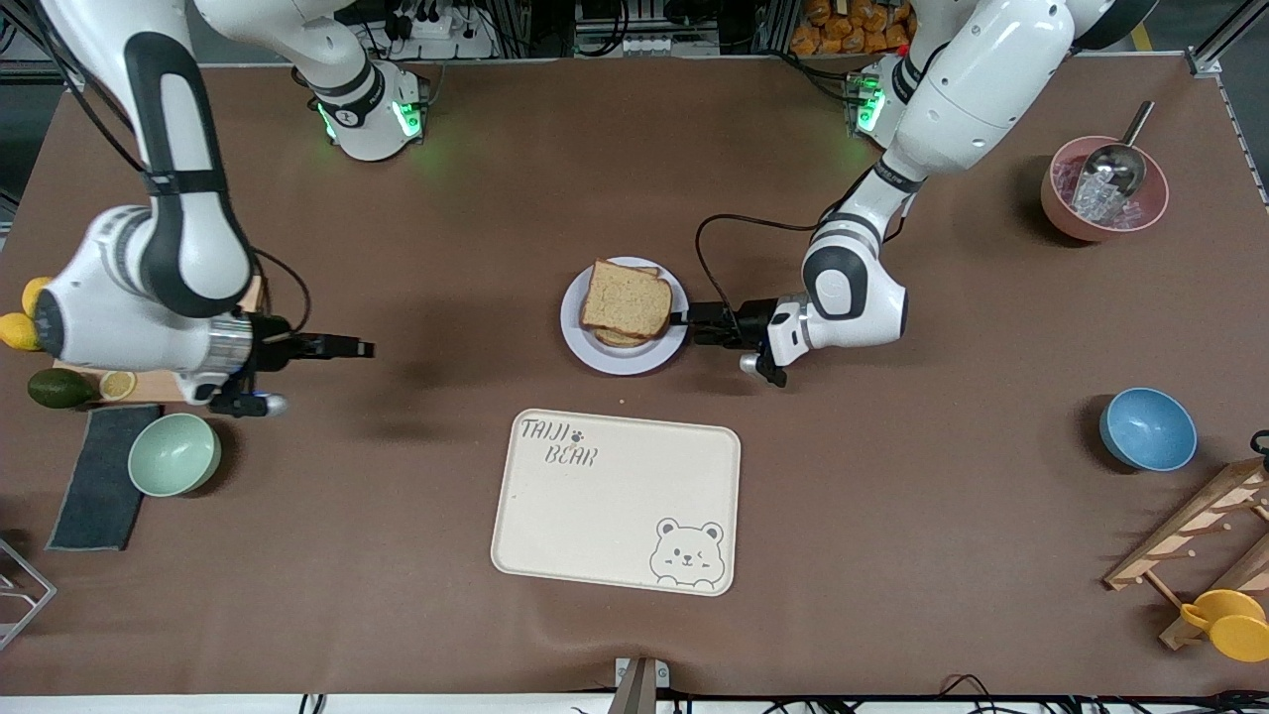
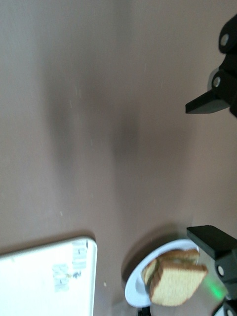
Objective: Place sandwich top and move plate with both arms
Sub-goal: 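Withdraw the right gripper while the left gripper holds the plate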
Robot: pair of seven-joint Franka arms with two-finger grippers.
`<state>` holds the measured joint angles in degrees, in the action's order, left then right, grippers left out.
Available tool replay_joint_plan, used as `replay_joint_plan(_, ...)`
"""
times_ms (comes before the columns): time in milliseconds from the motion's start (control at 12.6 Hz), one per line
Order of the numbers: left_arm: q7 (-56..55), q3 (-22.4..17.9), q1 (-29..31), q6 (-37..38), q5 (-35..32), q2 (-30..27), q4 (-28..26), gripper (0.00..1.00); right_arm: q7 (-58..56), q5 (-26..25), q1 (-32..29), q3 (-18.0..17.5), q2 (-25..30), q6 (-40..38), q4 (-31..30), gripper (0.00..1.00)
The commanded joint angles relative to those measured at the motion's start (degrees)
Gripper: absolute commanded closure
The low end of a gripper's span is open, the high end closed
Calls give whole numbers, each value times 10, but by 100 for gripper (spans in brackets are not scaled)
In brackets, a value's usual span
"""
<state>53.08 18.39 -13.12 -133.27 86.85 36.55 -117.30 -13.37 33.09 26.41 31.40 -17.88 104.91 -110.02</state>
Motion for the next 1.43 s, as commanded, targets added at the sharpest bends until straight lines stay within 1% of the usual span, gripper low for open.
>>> replay_joint_plan(0,29,5,-2,-4,21,0,-6,0,-5,-57,-117,-67,5,-57,64,0)
replay_joint_plan(80,30,5,-4,-4,21,3,-6,5,-5,-91,-166,-108,5,-80,98,0)
replay_joint_plan(159,32,5,-6,-4,21,4,-6,23,-3,-123,-202,-137,5,-103,127,0)
replay_joint_plan(239,33,5,-11,-4,21,7,-6,46,-2,-138,-235,-165,5,-126,152,0)
replay_joint_plan(398,35,4,-13,-5,22,7,-6,91,-2,-149,-302,-217,7,-160,202,0)
replay_joint_plan(477,45,4,-12,-5,22,7,-7,100,0,-173,-348,-267,7,-186,232,0)
replay_joint_plan(557,53,5,-11,-5,22,8,-10,100,4,-200,-378,-307,16,-213,252,0)
replay_joint_plan(636,54,5,-9,-4,22,10,-11,100,23,-219,-376,-313,48,-218,249,0)
replay_joint_plan(795,54,5,-4,-4,22,10,-11,100,107,-263,-351,-318,113,-231,242,0)
replay_joint_plan(955,54,5,-1,-4,22,5,-11,100,110,-266,-340,-311,149,-239,241,0)
replay_joint_plan(1114,53,6,3,-2,23,2,-11,100,110,-268,-309,-283,185,-225,208,0)
replay_joint_plan(1193,54,5,5,0,32,-1,-11,100,110,-268,-290,-269,195,-214,198,0)
replay_joint_plan(1273,55,8,17,4,42,-3,-11,100,110,-269,-277,-258,195,-211,200,0)
replay_joint_plan(1352,55,14,28,21,44,-6,-11,100,110,-275,-266,-255,195,-206,203,0)
